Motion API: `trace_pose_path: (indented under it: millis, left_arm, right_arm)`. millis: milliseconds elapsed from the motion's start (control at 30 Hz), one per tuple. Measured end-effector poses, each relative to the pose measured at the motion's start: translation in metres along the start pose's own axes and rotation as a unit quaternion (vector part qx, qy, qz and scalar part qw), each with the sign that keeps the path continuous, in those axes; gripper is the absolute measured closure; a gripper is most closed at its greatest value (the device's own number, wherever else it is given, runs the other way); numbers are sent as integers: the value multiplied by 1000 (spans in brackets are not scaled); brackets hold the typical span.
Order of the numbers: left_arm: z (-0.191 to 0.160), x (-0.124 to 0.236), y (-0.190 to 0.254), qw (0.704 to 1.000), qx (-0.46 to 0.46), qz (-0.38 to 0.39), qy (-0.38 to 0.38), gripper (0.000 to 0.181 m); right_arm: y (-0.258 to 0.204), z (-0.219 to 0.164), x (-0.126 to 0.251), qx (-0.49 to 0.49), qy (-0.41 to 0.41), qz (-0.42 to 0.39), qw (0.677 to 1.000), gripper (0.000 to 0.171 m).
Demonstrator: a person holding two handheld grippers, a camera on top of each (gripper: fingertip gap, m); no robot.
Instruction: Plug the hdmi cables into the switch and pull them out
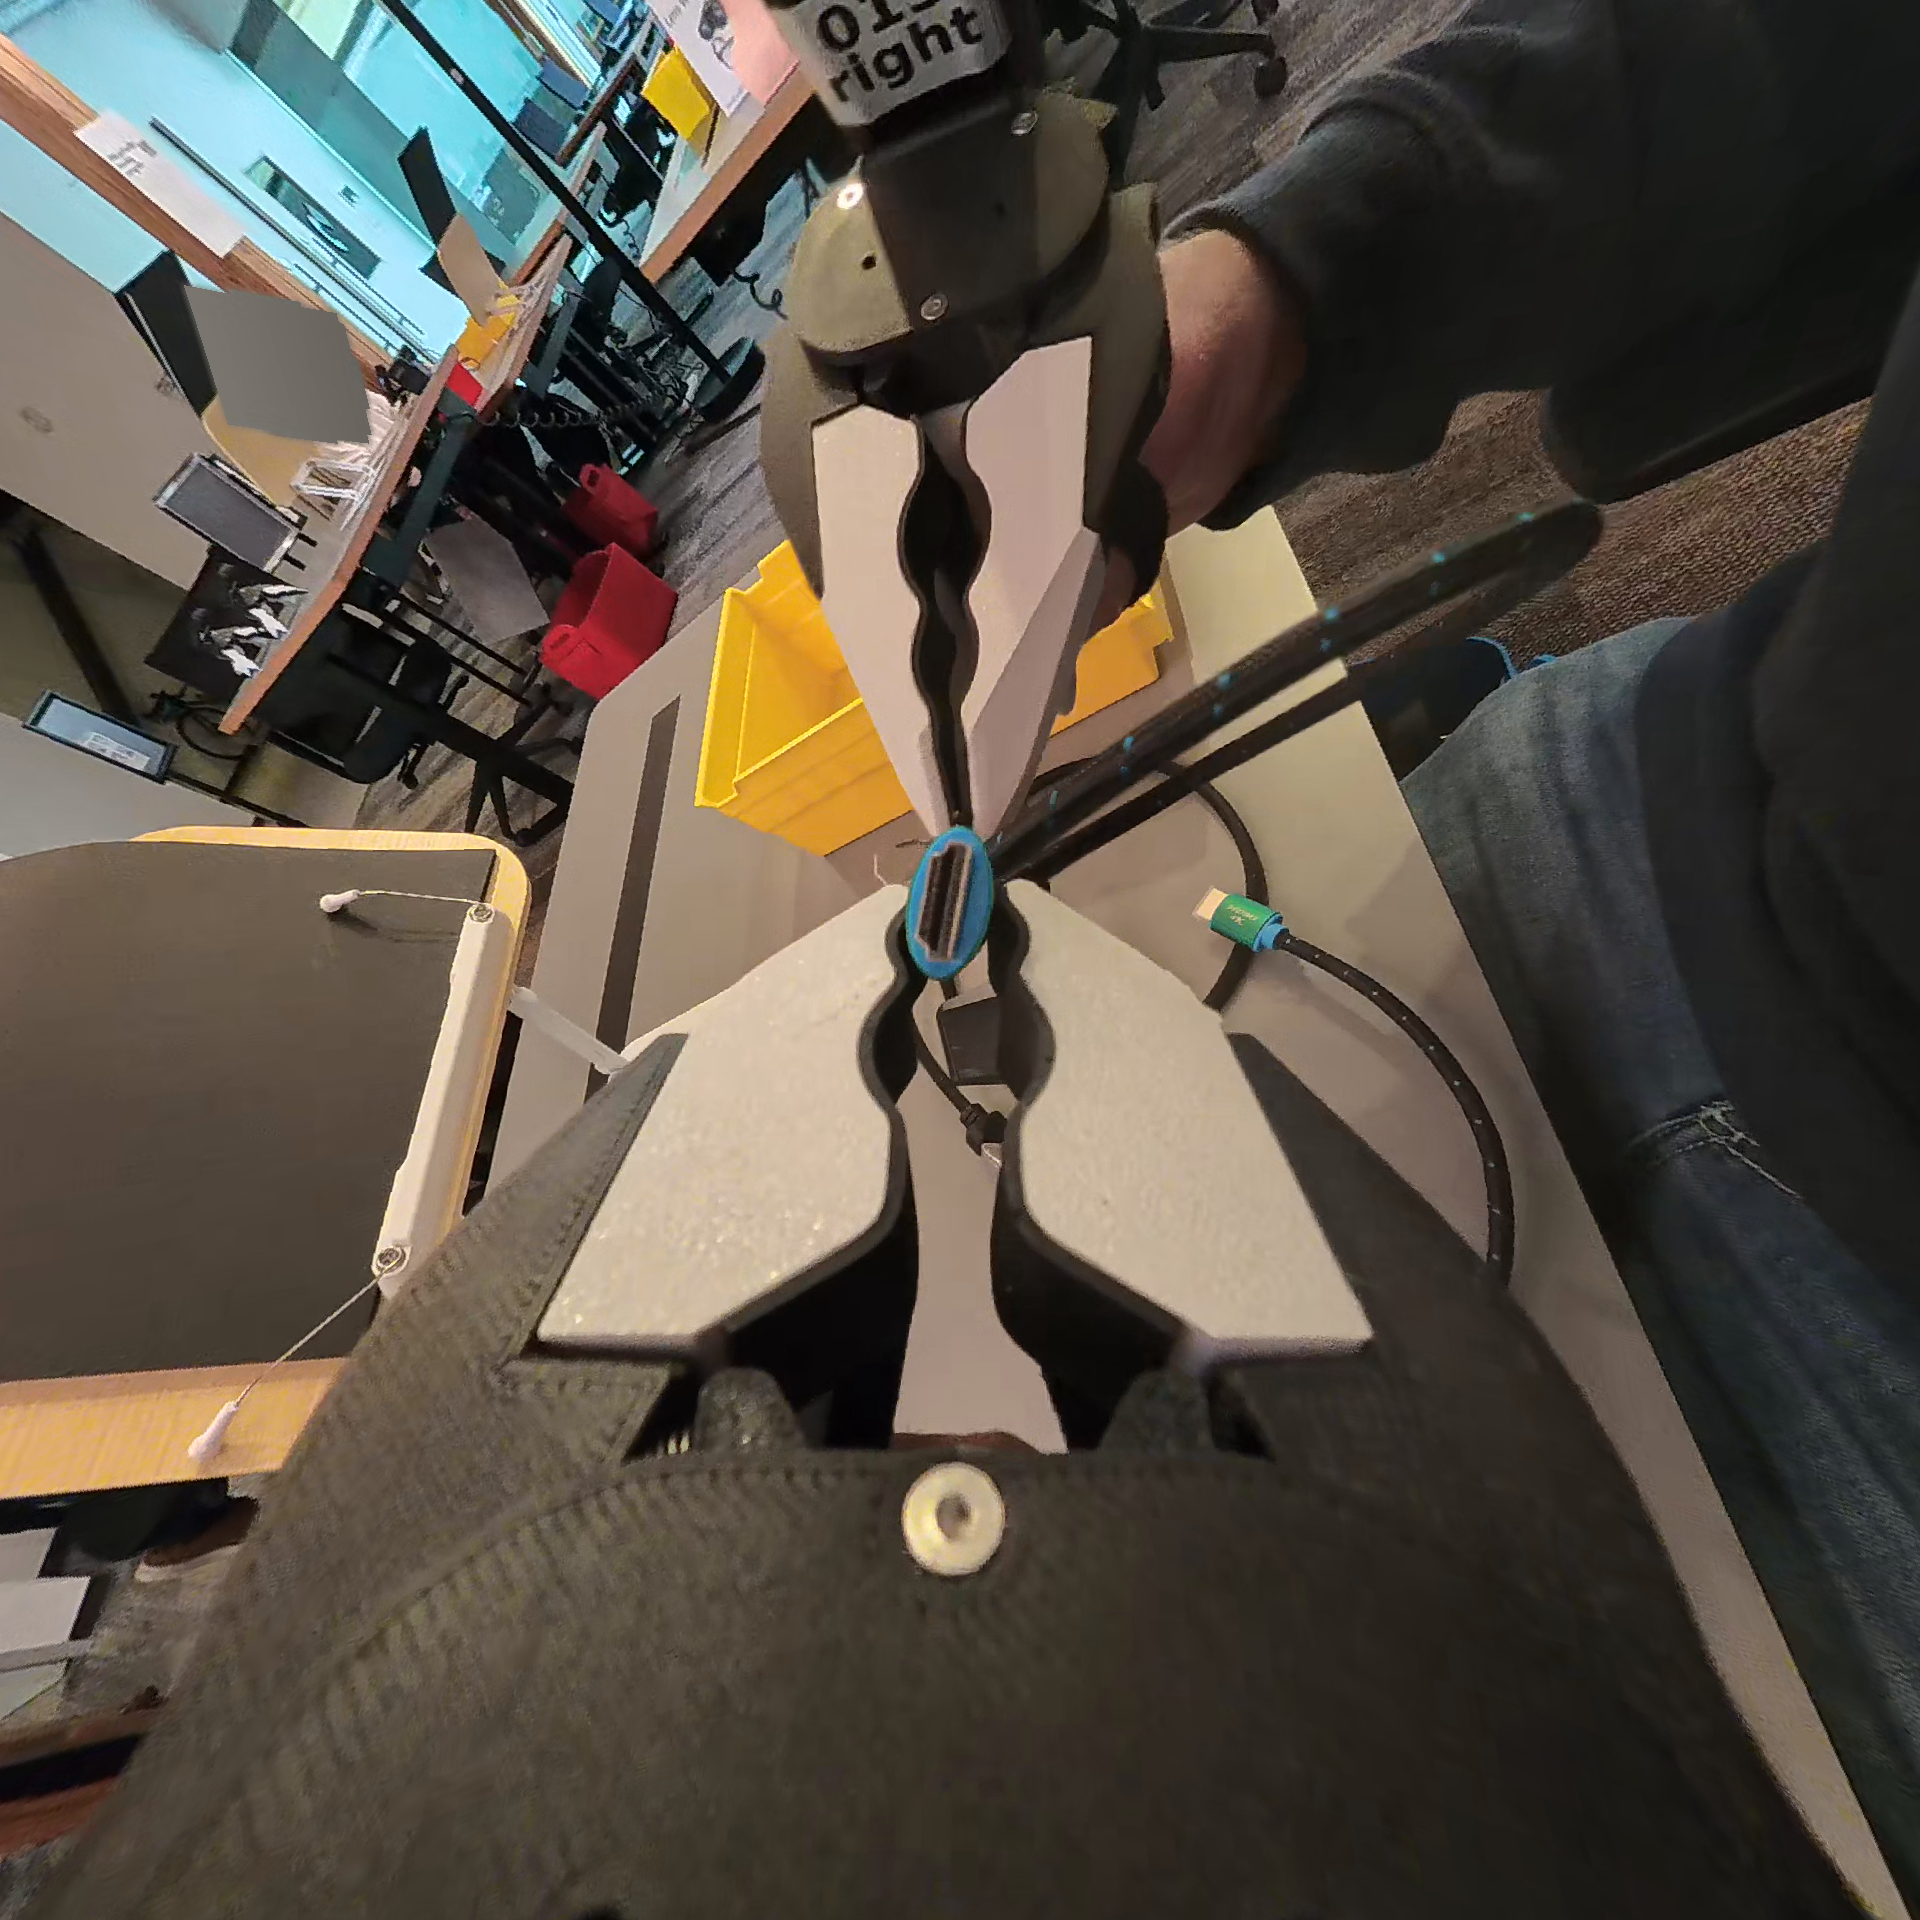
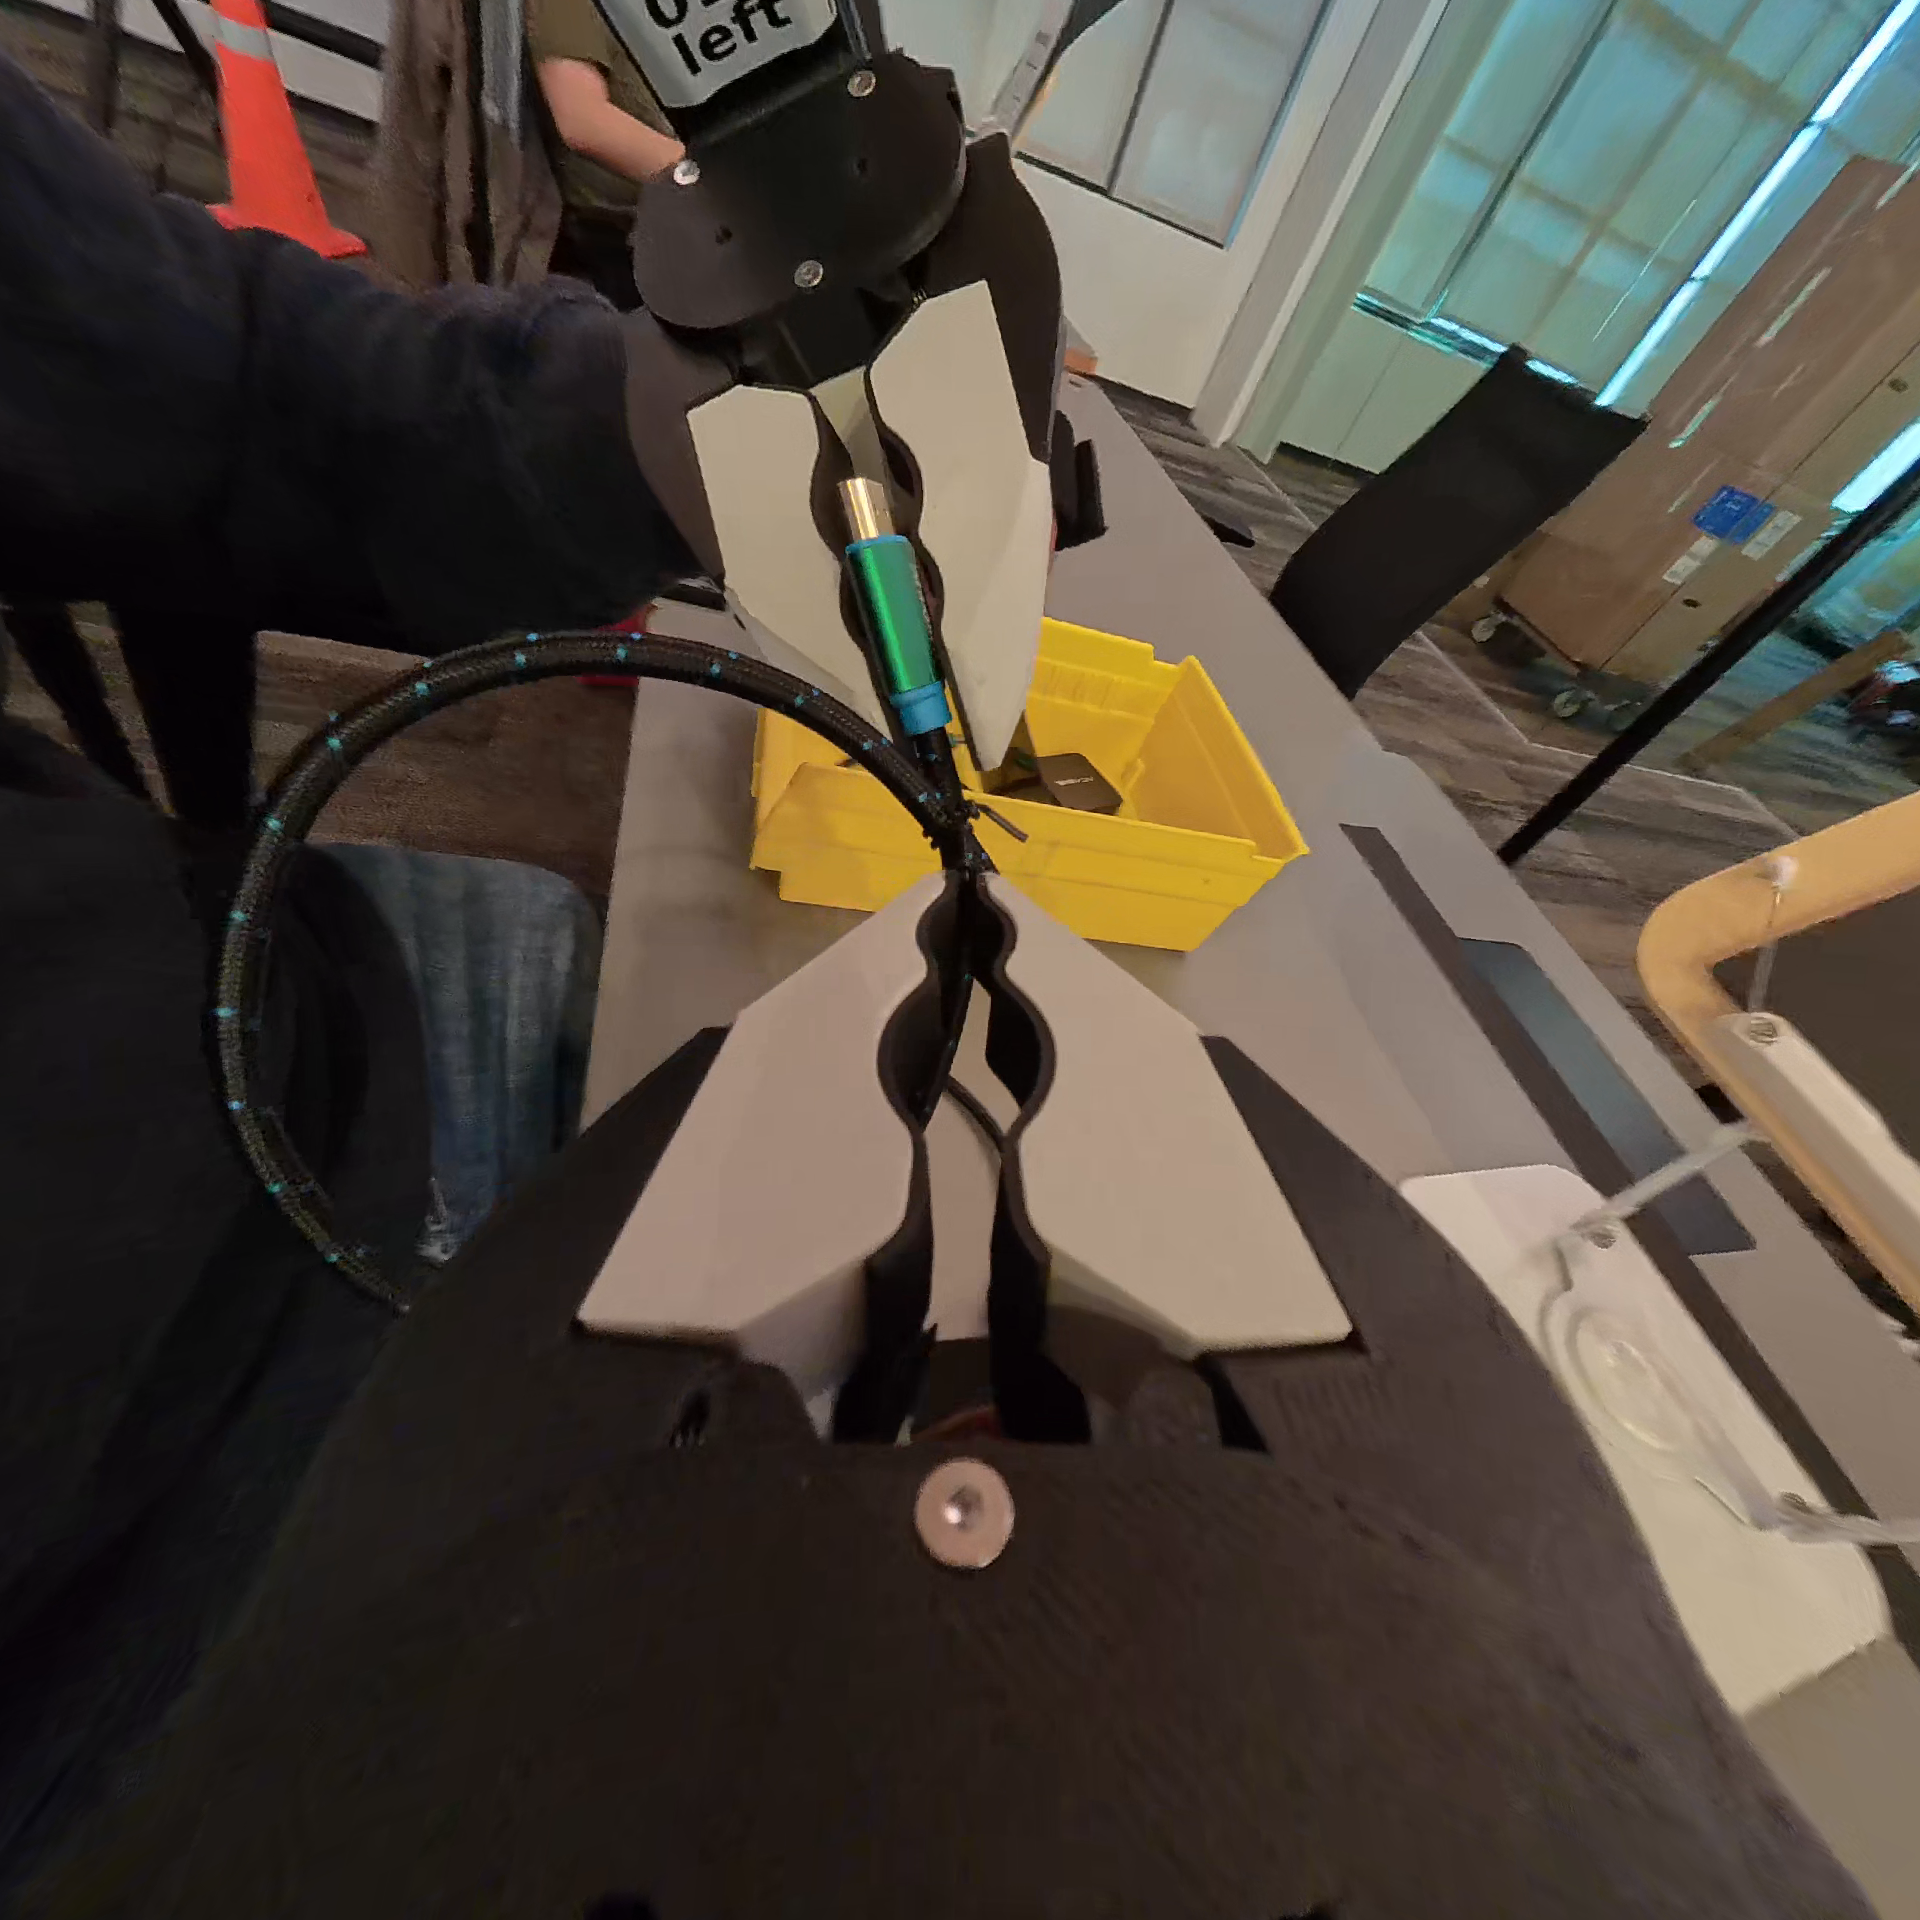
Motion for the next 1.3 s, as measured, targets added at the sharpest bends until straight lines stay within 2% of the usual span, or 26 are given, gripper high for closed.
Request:
trace_pose_path:
  millis: [300, 500, 533, 633, 667, 800, 933, 1067, 1133, 1300]
  left_arm:
    - [-11, -7, -3, 996, 73, 9, 42, 170]
    - [-6, -7, 1, 999, 30, 2, 28, 171]
    - [-4, -5, 1, 999, 31, -2, 37, 171]
    - [2, 3, 1, 998, 27, -14, 52, 171]
    - [4, 3, 1, 998, 24, -21, 50, 171]
    - [8, 4, 5, 997, 18, -50, 48, 170]
    - [8, 5, 5, 996, 29, -66, 58, 171]
    - [7, 7, 3, 994, 43, -67, 78, 170]
    - [7, 5, 3, 993, 48, -71, 84, 170]
    - [5, 4, 4, 993, 55, -61, 85, 171]
  right_arm:
    - [3, -16, 3, -21, -8, -7, 1000, 171]
    - [6, -15, 12, -64, 11, 20, 998, 171]
    - [8, -15, 15, -67, 9, 26, 997, 167]
    - [11, -11, 18, -38, -10, 26, 999, 124]
    - [11, -9, 20, -28, -10, 29, 999, 120]
    - [8, -10, 14, 47, -66, 45, 996, 132]
    - [4, -3, 13, 156, -146, 18, 977, 139]
    - [-12, 6, 1, 252, -160, -23, 954, 144]
    - [-16, 5, -6, 266, -151, -42, 951, 160]
    - [-15, -10, -15, 231, -145, -64, 960, 162]
Point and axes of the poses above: each gripper's, where its closed fingertips meet, x back along the fingers, z out of its top, y = z × x across the jaws, the point moved 9 cm from there along x, back along the fingers, and after that the axes turned 6 degrees about -x, right-handed, at the moved point
